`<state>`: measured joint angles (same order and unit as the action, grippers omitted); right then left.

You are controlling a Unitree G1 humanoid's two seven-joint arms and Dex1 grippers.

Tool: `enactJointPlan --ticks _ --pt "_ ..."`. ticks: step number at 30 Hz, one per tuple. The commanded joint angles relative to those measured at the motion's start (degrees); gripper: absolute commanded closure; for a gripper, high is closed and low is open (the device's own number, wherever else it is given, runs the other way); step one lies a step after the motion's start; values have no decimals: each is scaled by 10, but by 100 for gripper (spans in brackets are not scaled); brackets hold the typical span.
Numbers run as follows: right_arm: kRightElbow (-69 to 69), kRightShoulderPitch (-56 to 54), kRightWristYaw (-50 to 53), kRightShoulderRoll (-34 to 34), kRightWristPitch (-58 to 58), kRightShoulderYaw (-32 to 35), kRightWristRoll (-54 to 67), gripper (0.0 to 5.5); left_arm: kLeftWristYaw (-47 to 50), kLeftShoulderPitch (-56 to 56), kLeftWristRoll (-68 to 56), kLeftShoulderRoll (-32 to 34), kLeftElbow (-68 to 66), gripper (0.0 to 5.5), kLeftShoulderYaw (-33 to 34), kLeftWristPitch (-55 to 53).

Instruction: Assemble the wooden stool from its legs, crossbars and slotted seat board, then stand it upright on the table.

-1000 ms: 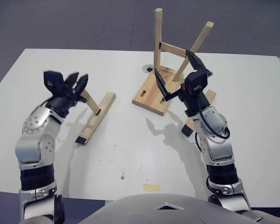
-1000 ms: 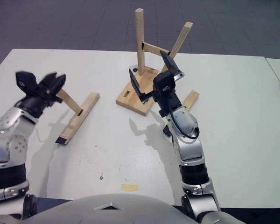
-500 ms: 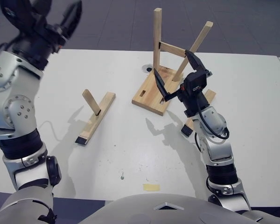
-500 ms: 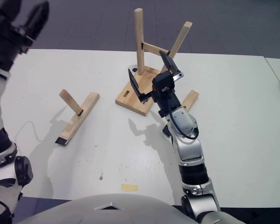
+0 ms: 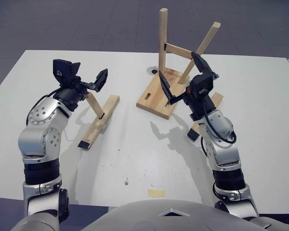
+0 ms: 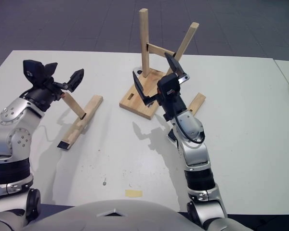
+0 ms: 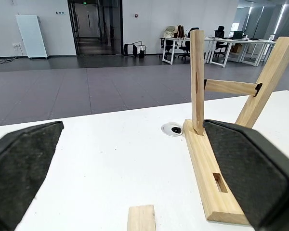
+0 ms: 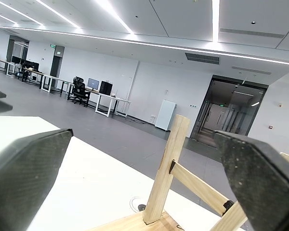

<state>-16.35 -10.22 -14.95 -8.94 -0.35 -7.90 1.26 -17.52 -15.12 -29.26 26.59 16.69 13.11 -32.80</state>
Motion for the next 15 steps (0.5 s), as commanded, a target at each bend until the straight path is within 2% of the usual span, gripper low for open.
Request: enactJointPlan --ticks 1,7,15 --pt "-2 5 6 4 -4 1 -5 10 0 -35 -9 9 12 11 11 -17" --pt "-2 0 8 5 -4 1 -5 10 4 -79 -2 13 17 11 16 -18" --pt "7 -8 12 5 -5 7 -1 10 -12 37 93 -33 -145 11 -61 72"
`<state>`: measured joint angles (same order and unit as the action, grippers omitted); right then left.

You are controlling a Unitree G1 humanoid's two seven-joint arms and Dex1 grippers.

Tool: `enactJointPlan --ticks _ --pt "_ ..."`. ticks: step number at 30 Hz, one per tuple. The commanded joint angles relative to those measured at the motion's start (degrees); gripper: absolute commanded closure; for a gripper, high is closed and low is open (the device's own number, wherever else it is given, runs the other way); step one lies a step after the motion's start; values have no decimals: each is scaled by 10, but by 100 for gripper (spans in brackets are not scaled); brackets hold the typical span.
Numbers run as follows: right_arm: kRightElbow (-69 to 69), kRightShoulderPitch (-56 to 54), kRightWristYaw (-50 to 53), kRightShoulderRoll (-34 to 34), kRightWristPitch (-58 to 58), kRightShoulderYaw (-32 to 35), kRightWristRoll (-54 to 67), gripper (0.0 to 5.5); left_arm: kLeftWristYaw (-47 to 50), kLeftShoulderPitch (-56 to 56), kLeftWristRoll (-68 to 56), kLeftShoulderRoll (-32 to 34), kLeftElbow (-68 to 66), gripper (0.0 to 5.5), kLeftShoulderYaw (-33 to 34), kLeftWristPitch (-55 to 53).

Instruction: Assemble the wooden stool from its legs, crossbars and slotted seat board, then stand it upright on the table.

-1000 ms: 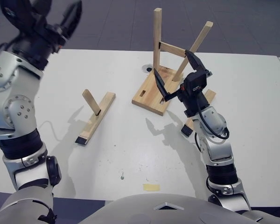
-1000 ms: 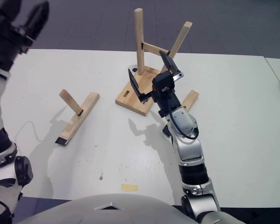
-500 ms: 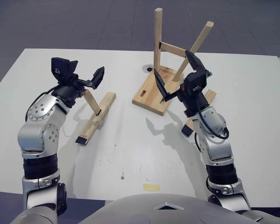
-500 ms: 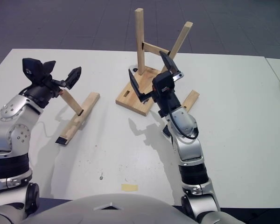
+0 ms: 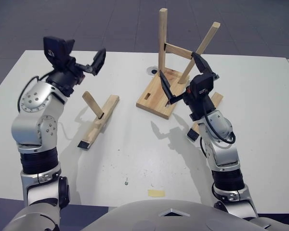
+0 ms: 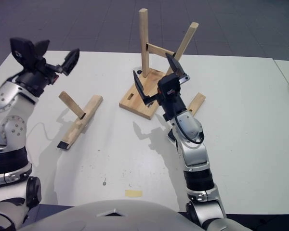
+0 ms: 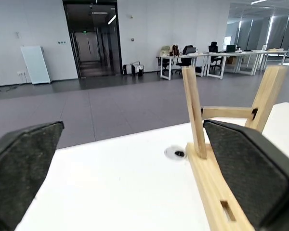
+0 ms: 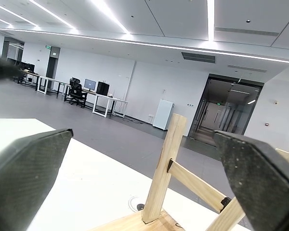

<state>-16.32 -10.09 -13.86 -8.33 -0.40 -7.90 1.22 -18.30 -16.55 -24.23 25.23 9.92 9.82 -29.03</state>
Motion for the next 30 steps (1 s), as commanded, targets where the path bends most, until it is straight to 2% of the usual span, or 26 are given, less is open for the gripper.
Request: enactJointPlan --ticks 1,10,14,18,21,25,30 --pt "7 -10 1 -2 -4 9 -1 10 -4 59 53 -24 -94 11 -36 47" --pt "9 -6 1 0 -1 6 -3 10 -9 36 54 -2 -80 11 -17 54" --pt "8 -3 2 1 1 5 -5 10 -2 15 32 19 -19 11 14 31" --pt "4 6 7 4 5 1 -8 10 5 -23 -32 57 88 11 79 -54" --pt "-1 14 11 6 6 -4 -11 10 -26 36 -79 100 146 11 116 -127" --pt "-6 30 17 10 8 -3 -15 10 -82 164 -100 141 181 11 120 -183" --pt "-15 43 27 14 6 -8 -27 10 -87 218 -47 155 161 11 62 -184"
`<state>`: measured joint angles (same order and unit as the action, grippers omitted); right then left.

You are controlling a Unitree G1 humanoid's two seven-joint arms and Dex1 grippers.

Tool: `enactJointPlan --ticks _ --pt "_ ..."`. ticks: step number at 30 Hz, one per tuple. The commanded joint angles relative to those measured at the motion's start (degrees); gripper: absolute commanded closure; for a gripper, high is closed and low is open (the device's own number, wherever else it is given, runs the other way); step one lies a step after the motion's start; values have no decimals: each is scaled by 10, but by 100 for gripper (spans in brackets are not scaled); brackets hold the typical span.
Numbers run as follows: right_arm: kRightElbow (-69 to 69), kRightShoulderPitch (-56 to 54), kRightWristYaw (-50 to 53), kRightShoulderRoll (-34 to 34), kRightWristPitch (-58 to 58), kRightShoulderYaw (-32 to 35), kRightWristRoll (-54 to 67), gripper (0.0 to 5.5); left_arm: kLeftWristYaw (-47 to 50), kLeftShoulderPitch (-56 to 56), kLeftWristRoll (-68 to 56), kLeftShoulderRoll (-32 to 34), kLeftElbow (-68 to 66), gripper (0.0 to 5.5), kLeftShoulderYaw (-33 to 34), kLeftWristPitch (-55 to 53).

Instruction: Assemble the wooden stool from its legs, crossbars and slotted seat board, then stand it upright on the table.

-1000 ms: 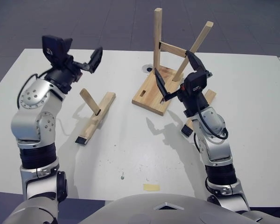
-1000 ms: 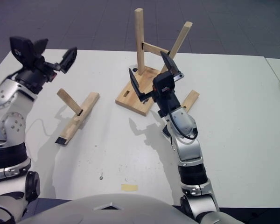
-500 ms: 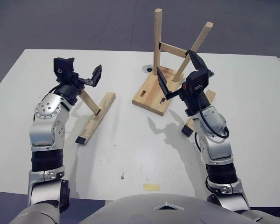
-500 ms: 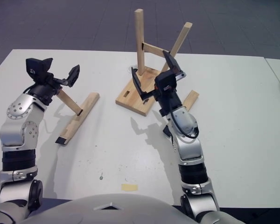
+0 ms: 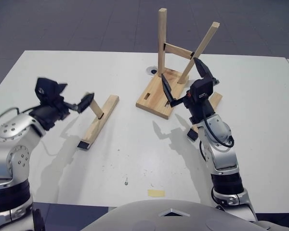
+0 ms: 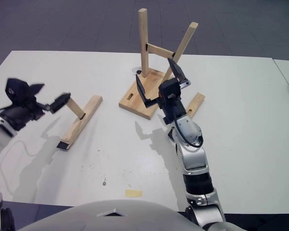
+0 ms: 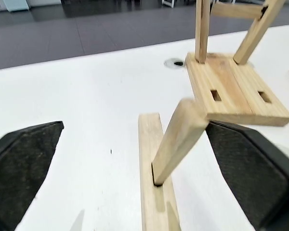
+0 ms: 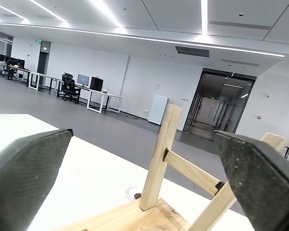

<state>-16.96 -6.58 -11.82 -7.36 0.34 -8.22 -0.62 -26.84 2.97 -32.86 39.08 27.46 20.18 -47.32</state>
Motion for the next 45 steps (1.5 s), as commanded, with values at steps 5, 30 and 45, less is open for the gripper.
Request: enactJointPlan --ticks 5,30,45 --pt "0 -1 8 5 -1 -8 -12 10 -5 23 94 5 -53 11 -132 18" --pt "11 -18 29 22 -26 12 -1 10 -35 -25 129 -8 -103 345 -162 33" --pt "-30 -136 120 96 -418 201 694 10 -4 -184 59 -105 18 345 -163 80"
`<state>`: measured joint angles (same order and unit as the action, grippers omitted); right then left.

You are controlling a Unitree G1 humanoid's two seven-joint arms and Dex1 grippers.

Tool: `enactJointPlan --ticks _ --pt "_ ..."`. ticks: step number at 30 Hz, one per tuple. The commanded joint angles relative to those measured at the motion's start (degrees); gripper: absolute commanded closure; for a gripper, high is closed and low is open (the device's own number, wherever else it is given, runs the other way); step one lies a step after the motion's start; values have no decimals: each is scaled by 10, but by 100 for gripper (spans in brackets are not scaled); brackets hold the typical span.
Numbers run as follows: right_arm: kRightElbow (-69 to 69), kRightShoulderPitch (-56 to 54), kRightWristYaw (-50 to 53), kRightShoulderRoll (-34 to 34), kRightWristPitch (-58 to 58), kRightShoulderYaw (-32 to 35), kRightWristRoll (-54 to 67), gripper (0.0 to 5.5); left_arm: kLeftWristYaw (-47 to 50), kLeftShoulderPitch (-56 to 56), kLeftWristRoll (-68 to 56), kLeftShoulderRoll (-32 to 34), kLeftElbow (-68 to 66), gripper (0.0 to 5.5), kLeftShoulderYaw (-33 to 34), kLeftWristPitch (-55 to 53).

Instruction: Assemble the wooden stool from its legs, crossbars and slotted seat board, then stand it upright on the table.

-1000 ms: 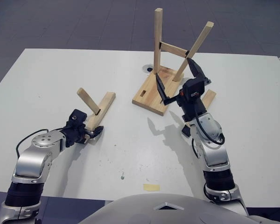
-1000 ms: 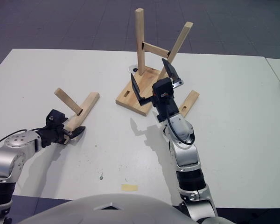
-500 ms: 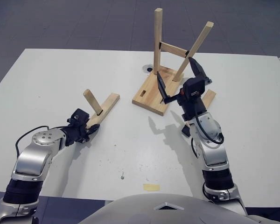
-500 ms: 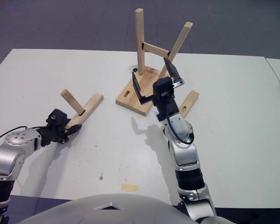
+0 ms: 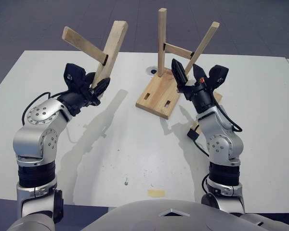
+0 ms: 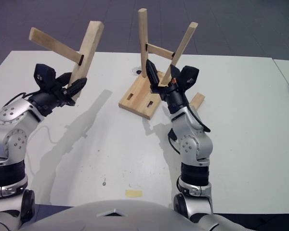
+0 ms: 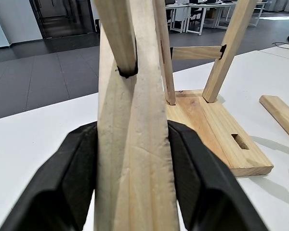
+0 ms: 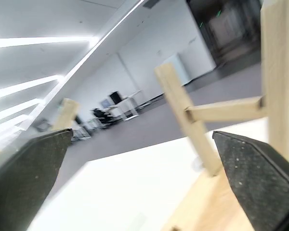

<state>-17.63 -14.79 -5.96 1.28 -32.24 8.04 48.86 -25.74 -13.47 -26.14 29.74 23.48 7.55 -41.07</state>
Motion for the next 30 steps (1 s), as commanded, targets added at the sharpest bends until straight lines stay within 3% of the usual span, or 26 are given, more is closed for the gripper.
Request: enactJointPlan --ticks 1,7,17,30 --pt "-23 -55 78 12 -95 41 219 10 -14 -22 -9 -13 62 345 -38 17" --pt "-18 -55 137 20 -104 24 272 10 -9 -19 -14 -36 71 345 -65 6" --pt "10 -89 164 41 -76 -9 232 10 -29 9 13 -18 77 345 -120 16" --pt "23 -66 206 44 -84 -1 244 223 -64 5 70 20 71 345 -153 53"
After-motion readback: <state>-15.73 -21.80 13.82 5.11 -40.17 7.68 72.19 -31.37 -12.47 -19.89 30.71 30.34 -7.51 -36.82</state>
